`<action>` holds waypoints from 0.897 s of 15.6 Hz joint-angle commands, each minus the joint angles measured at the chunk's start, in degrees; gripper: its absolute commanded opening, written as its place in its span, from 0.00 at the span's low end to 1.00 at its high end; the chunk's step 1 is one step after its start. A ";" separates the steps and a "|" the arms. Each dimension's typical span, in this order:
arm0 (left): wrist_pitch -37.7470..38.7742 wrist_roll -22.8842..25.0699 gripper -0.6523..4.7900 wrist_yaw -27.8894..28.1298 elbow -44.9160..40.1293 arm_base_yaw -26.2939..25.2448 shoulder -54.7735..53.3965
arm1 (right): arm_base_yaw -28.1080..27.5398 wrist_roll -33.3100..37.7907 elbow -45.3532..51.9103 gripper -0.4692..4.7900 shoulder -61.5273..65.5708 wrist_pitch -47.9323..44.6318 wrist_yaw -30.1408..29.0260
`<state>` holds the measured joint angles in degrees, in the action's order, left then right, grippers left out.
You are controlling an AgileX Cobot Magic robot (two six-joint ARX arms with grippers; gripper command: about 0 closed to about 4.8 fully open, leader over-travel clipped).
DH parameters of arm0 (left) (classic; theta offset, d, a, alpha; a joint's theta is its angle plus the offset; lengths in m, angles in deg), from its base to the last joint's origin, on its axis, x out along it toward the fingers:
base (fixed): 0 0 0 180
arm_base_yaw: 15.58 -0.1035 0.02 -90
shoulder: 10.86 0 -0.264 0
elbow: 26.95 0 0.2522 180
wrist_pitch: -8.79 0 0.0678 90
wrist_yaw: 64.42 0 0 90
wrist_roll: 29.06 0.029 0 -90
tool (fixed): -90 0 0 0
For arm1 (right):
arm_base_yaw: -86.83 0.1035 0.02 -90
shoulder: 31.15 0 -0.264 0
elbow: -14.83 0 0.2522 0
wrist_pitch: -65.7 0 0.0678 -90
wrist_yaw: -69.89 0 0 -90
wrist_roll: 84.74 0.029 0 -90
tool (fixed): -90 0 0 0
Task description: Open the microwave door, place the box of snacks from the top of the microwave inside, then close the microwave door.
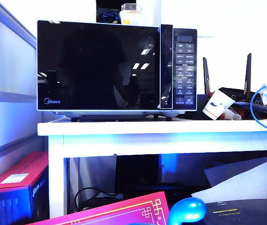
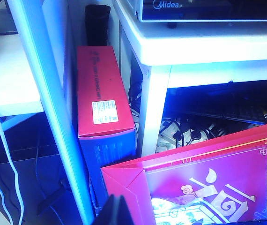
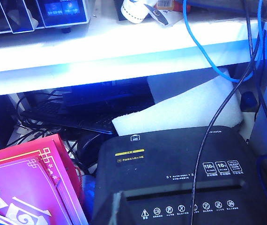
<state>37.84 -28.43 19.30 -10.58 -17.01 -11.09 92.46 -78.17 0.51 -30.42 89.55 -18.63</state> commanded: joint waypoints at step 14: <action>-6.25 -4.94 0.11 7.76 53.77 -0.09 -34.12 | 0.15 5.09 -31.23 0.09 11.65 -9.14 3.98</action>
<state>30.84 -34.84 28.94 37.92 -17.01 -41.19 92.53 -71.85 -28.01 -20.72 81.37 -15.00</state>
